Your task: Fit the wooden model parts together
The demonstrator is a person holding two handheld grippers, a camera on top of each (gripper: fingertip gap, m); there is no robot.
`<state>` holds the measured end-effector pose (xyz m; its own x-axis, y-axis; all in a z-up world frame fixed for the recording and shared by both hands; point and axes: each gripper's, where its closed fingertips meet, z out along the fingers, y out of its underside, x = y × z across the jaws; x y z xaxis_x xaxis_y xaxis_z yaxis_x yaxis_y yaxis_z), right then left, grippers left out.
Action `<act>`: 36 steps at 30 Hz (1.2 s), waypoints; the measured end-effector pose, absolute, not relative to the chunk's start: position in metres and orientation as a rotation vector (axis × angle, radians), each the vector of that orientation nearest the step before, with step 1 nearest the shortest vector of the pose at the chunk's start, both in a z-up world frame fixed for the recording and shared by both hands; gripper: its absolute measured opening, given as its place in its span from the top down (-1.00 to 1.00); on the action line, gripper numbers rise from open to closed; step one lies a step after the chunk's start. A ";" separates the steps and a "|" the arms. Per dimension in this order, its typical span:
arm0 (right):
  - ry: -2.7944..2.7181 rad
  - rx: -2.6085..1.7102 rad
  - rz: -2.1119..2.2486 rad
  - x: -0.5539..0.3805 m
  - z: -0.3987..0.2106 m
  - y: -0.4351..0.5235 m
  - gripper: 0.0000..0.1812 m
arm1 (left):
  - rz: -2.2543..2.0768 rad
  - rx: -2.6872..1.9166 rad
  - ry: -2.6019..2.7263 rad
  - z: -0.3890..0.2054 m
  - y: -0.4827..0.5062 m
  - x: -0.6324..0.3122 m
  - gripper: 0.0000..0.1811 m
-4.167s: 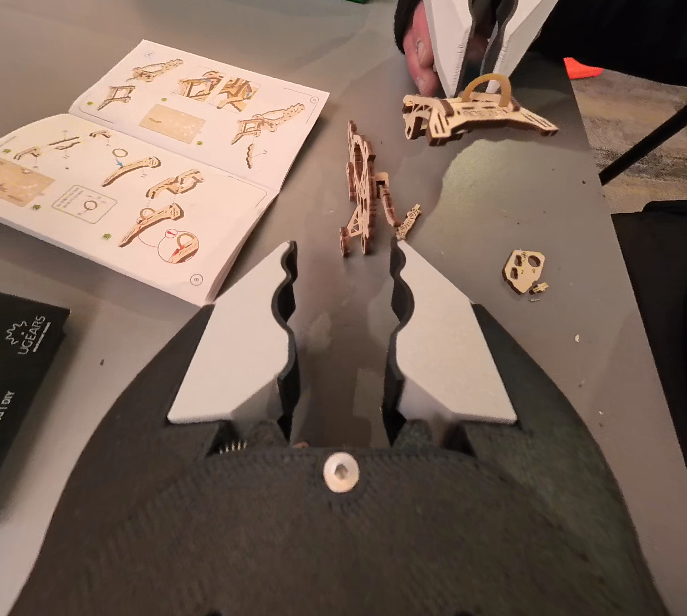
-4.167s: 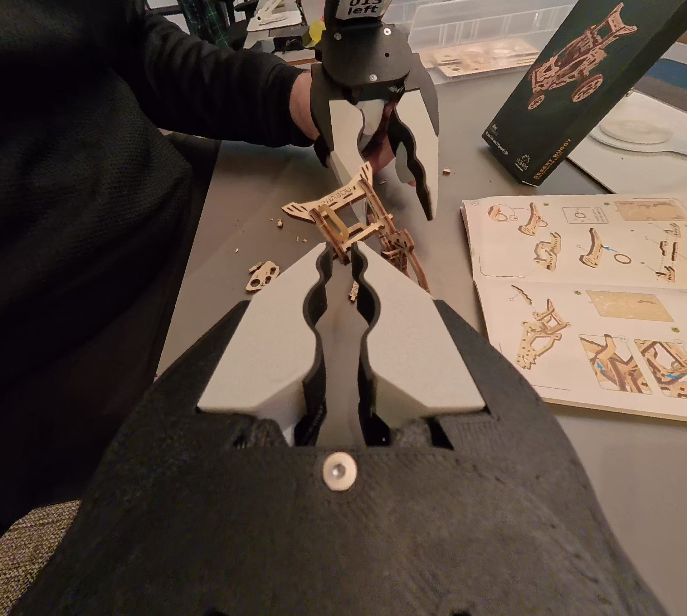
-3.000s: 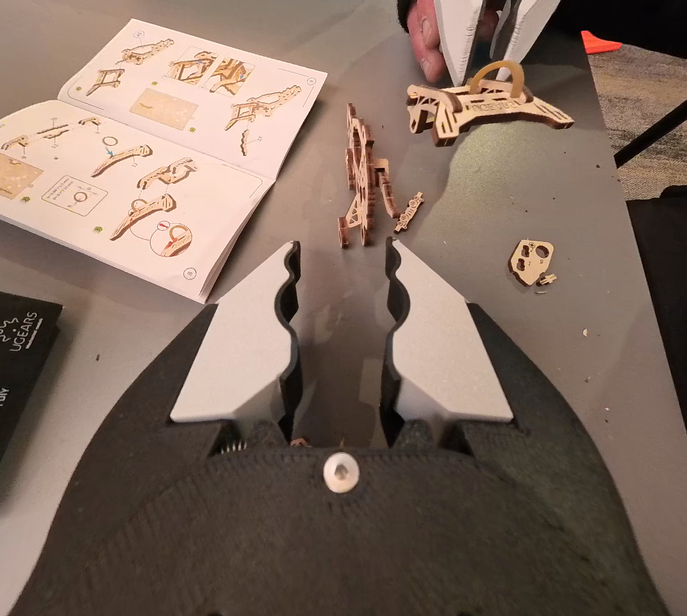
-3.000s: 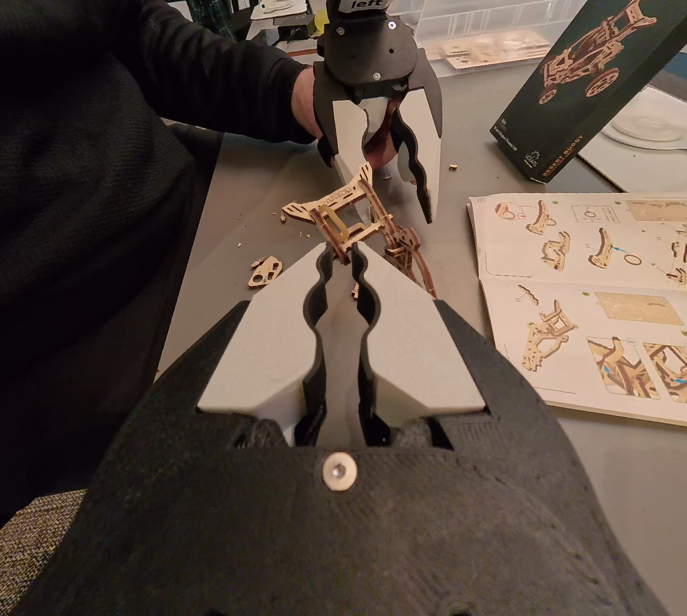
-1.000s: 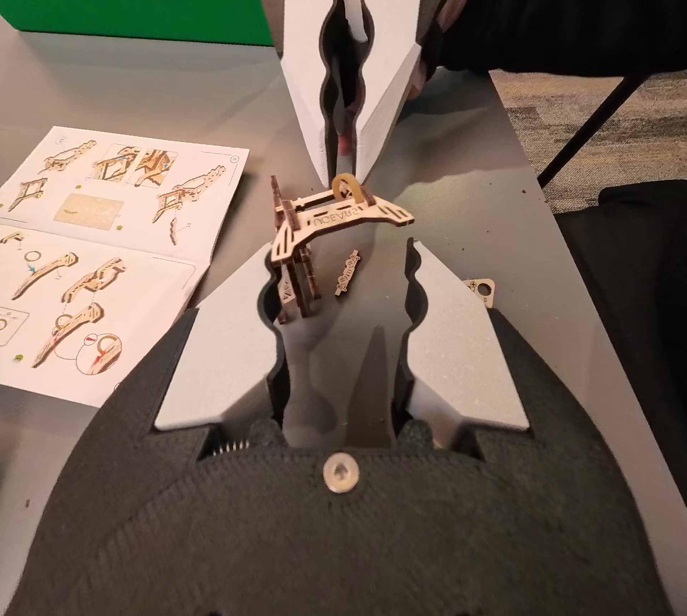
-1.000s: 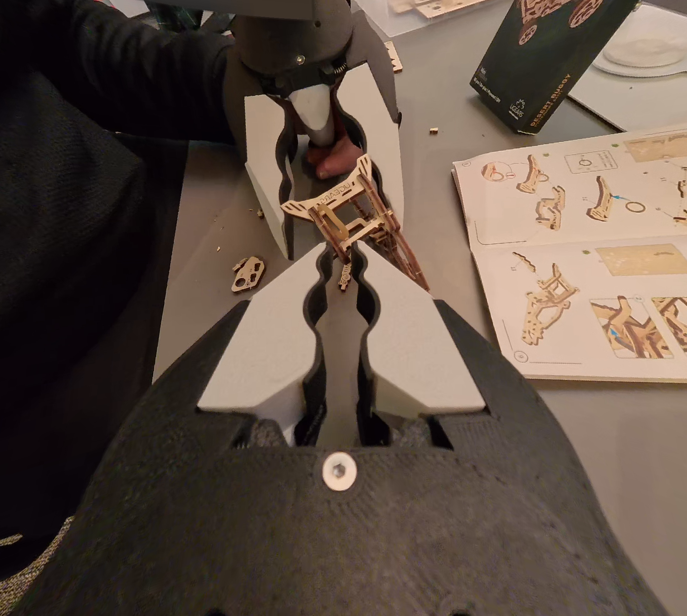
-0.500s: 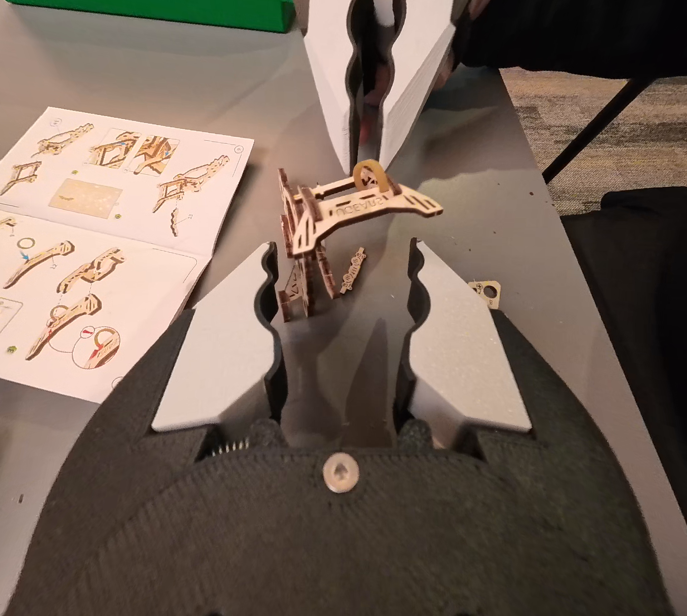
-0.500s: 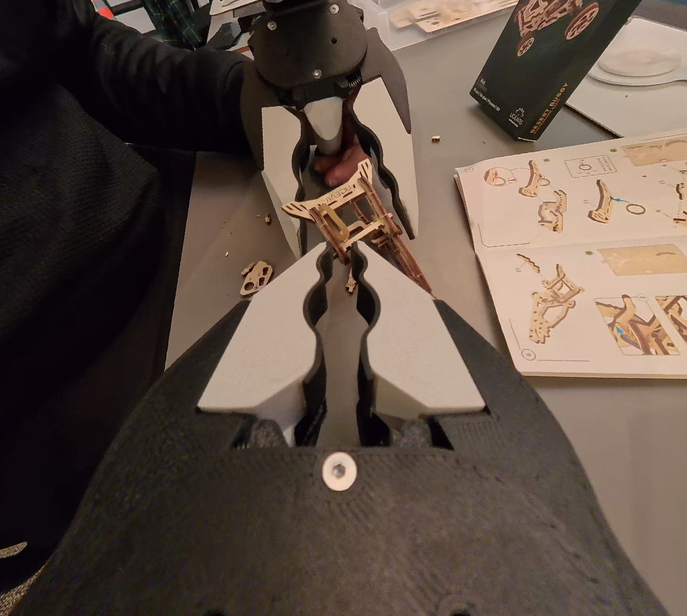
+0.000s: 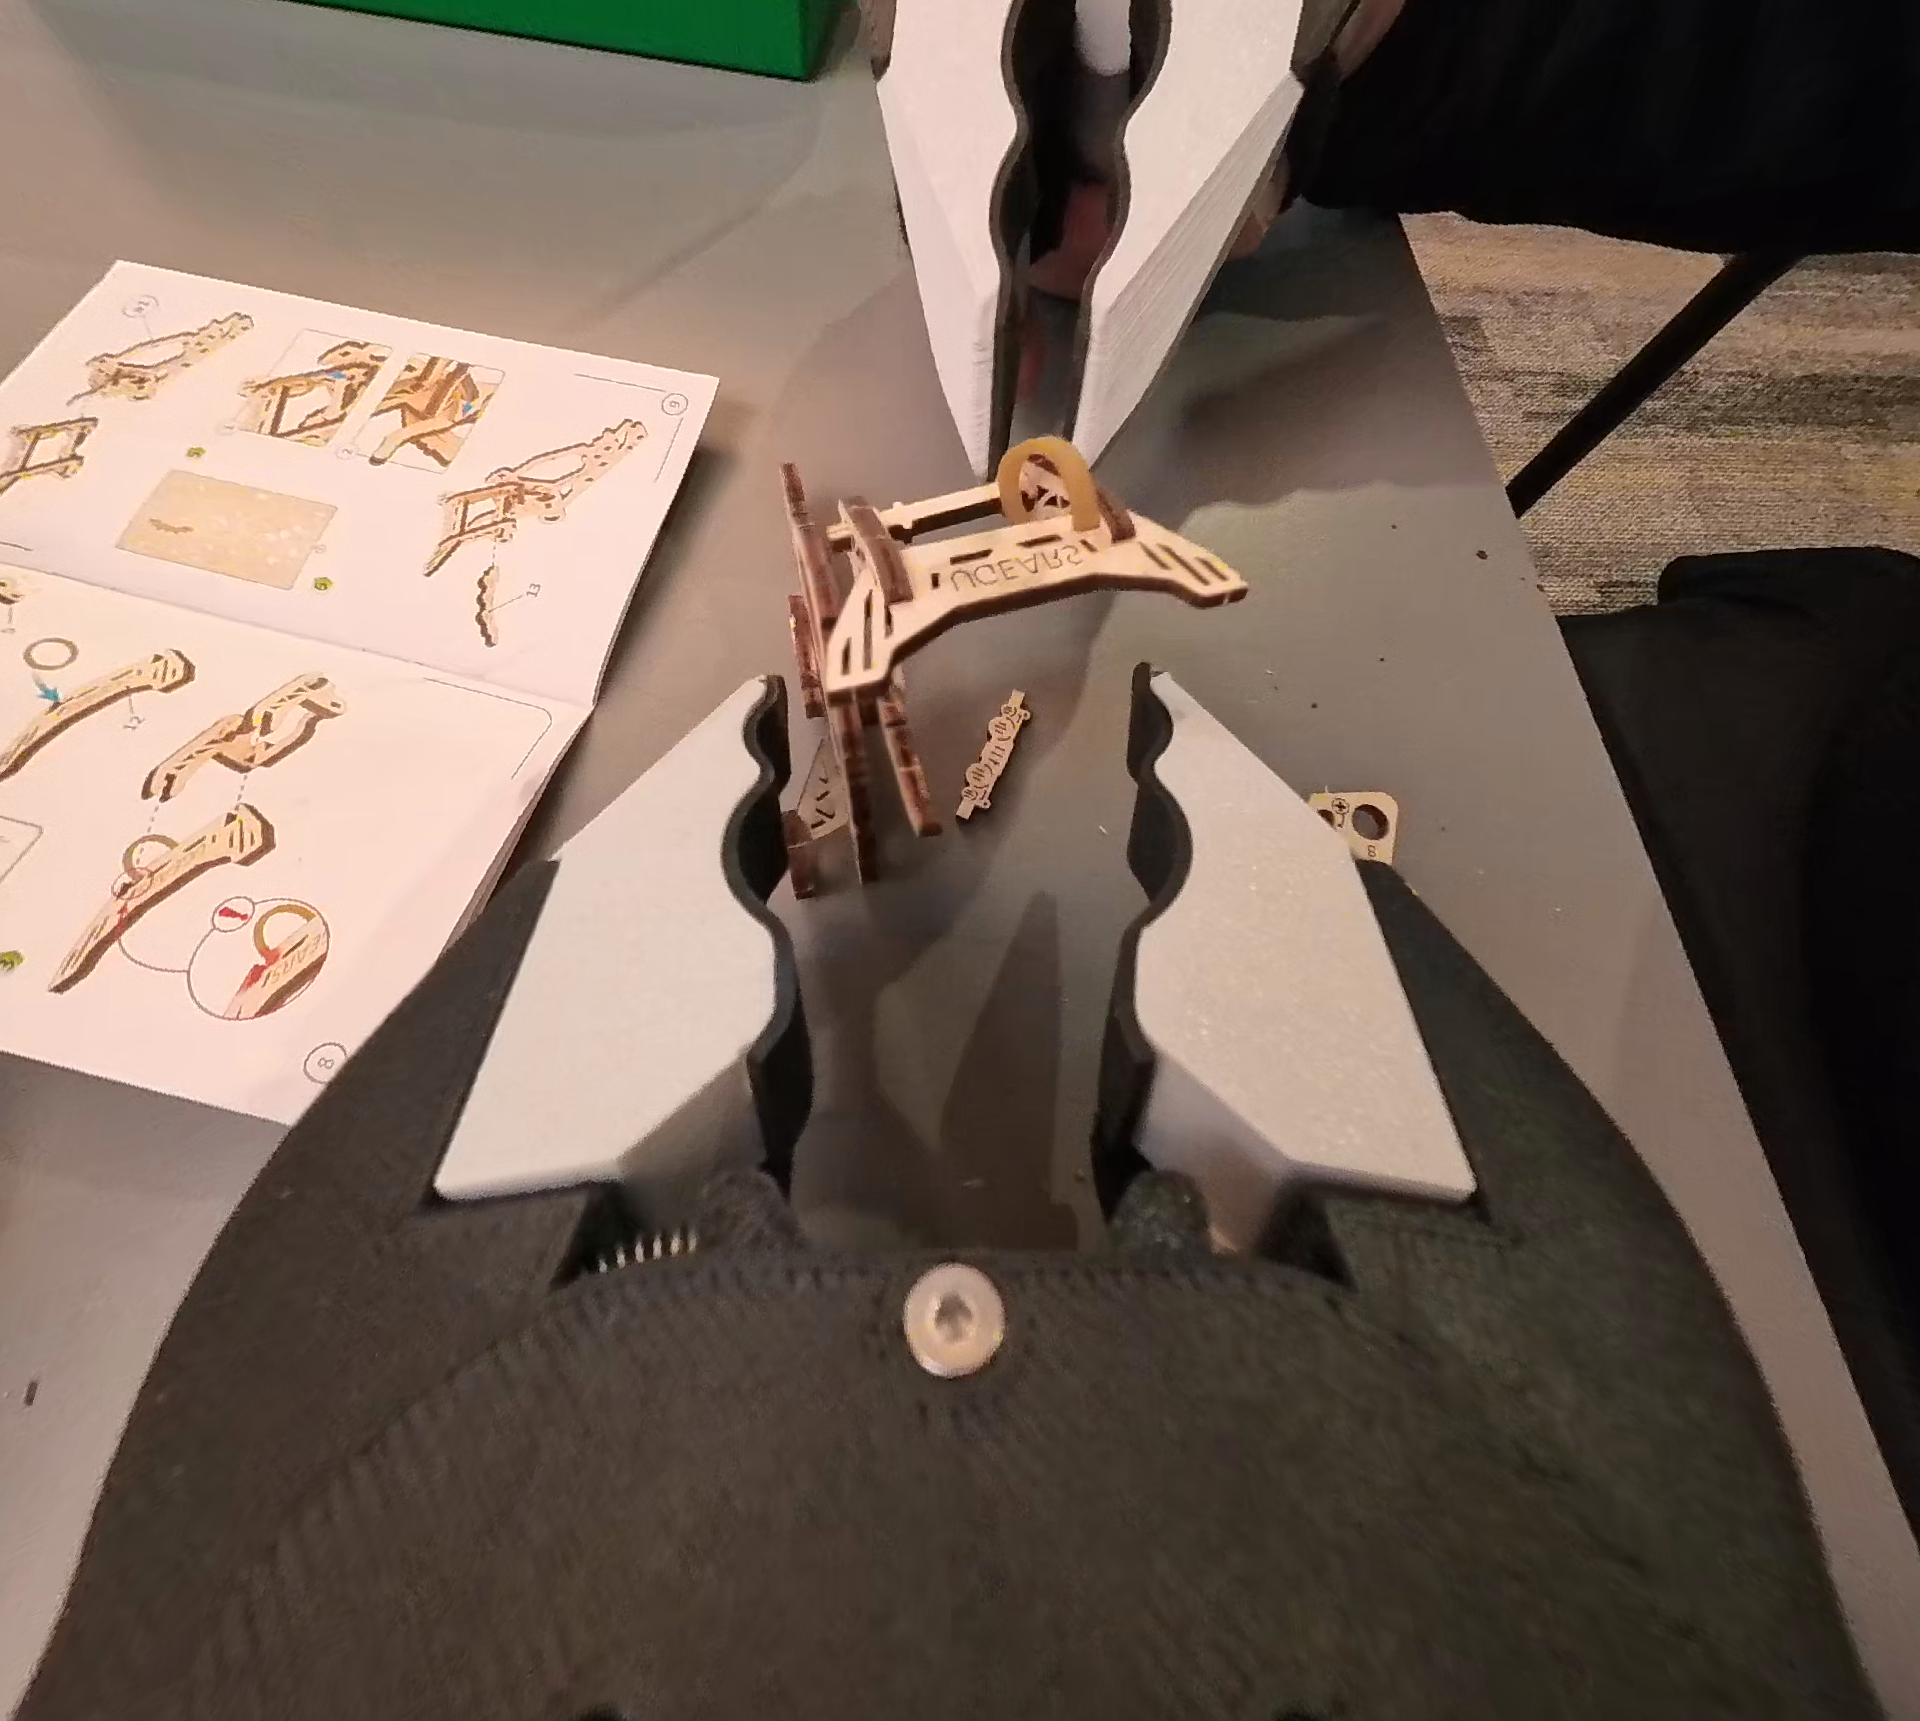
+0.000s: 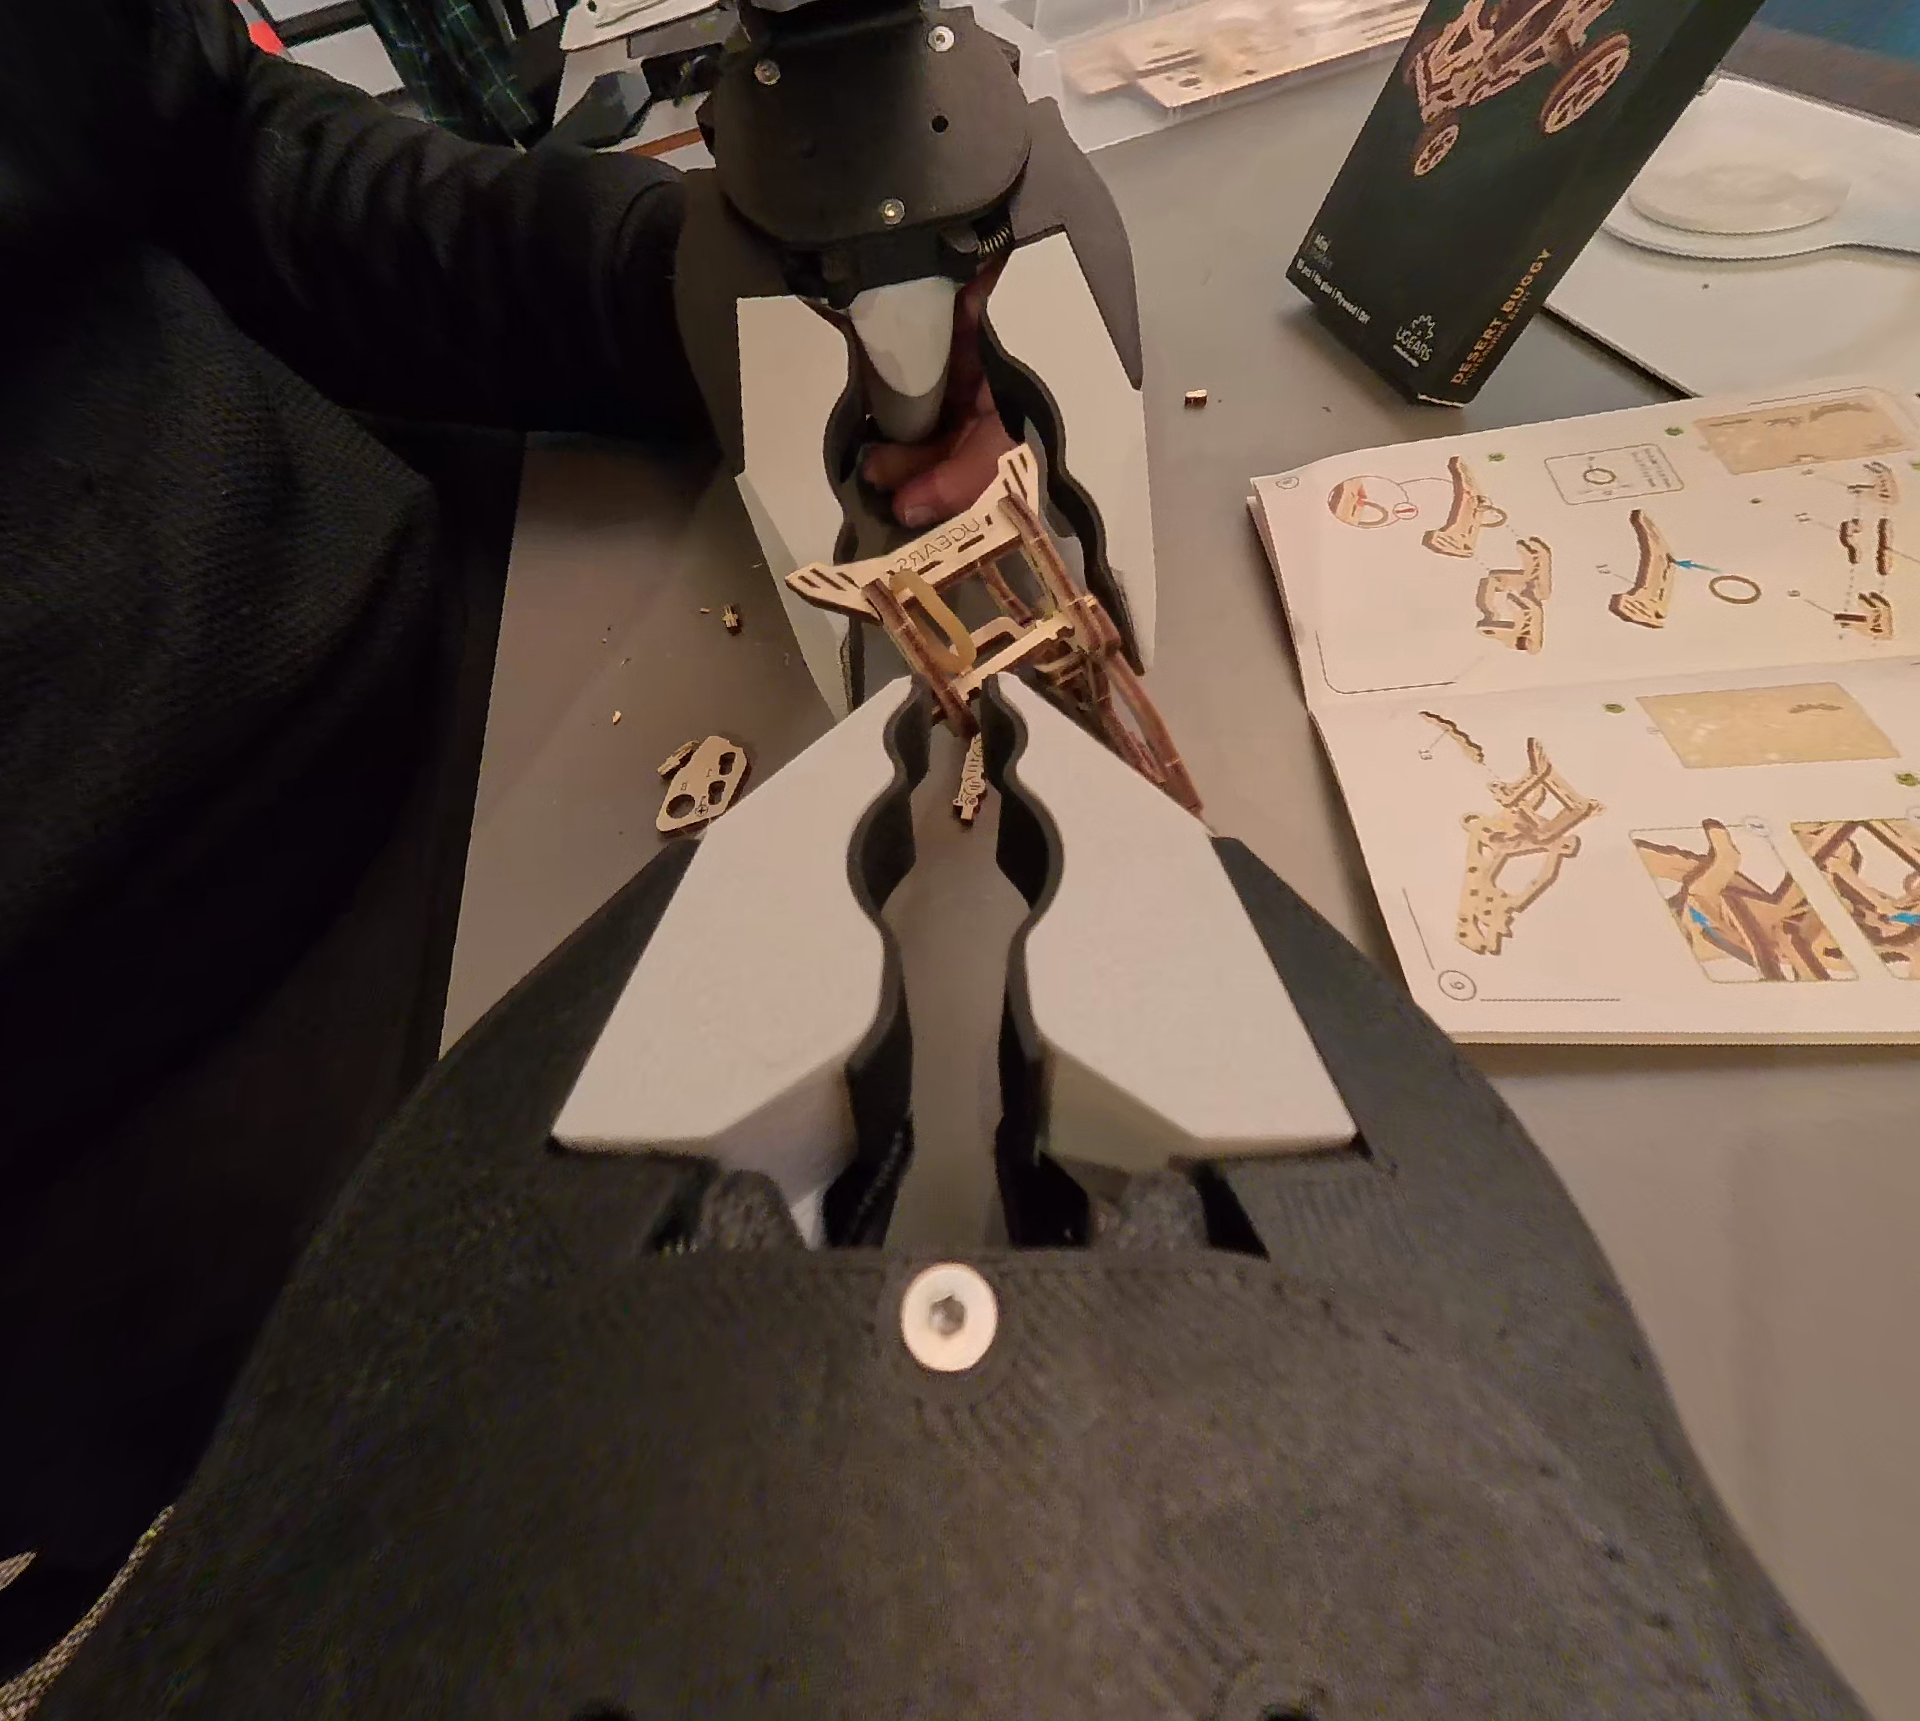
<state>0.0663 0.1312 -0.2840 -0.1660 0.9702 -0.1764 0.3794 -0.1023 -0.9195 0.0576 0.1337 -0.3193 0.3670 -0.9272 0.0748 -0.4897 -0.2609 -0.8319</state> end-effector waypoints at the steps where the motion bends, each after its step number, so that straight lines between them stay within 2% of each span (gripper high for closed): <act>1: -1.570 -1.498 1.268 0.066 -0.284 0.131 0.93 | -0.751 -1.892 1.231 -0.320 0.134 0.058 0.30; 36: -1.584 -1.476 1.224 0.068 -0.284 0.127 0.93 | -0.757 -1.892 1.243 -0.320 0.132 0.058 0.21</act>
<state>0.0676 0.1273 -0.2843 -0.1621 0.9773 -0.1361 0.3781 -0.0659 -0.9234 0.0583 0.1323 -0.3204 0.3576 -0.9306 0.0776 -0.4966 -0.2599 -0.8282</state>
